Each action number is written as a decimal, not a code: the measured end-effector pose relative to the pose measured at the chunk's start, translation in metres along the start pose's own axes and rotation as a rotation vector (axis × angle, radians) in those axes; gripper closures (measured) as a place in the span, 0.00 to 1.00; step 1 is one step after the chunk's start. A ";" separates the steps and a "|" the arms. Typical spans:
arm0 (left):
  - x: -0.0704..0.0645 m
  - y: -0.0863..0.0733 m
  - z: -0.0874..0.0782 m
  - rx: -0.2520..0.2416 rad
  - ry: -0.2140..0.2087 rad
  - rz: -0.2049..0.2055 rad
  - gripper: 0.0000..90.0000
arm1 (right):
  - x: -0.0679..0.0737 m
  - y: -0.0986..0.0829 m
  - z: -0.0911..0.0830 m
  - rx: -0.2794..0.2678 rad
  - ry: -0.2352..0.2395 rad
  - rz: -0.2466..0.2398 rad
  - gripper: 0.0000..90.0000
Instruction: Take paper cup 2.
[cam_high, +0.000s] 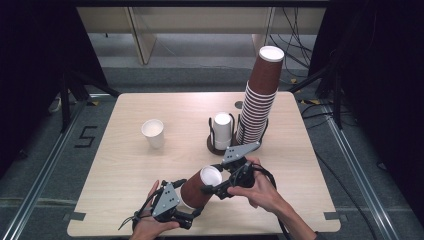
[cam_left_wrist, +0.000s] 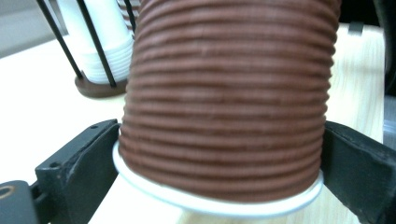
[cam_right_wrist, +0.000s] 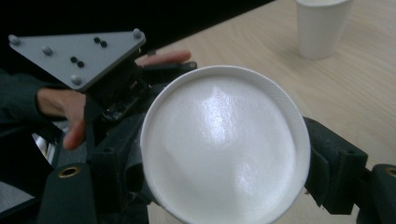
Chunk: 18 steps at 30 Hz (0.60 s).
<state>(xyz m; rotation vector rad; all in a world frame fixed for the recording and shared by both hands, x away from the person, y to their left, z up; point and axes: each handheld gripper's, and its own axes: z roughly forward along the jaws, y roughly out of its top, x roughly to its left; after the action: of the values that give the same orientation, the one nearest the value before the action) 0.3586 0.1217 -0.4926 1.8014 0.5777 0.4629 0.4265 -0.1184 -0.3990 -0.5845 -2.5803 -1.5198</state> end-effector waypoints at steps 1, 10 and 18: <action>0.000 0.001 -0.002 -0.012 0.007 -0.012 0.03 | -0.001 0.001 -0.003 -0.018 0.001 0.003 0.27; 0.000 0.002 -0.006 -0.086 0.004 0.001 0.03 | -0.005 0.000 -0.007 -0.080 0.063 0.061 0.27; 0.003 0.004 -0.008 -0.065 -0.003 0.033 0.08 | -0.007 -0.002 -0.005 -0.083 0.078 0.084 0.27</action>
<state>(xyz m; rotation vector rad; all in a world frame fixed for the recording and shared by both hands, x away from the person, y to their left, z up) 0.3569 0.1283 -0.4864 1.7516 0.5258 0.4957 0.4318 -0.1260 -0.4001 -0.6207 -2.4144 -1.5956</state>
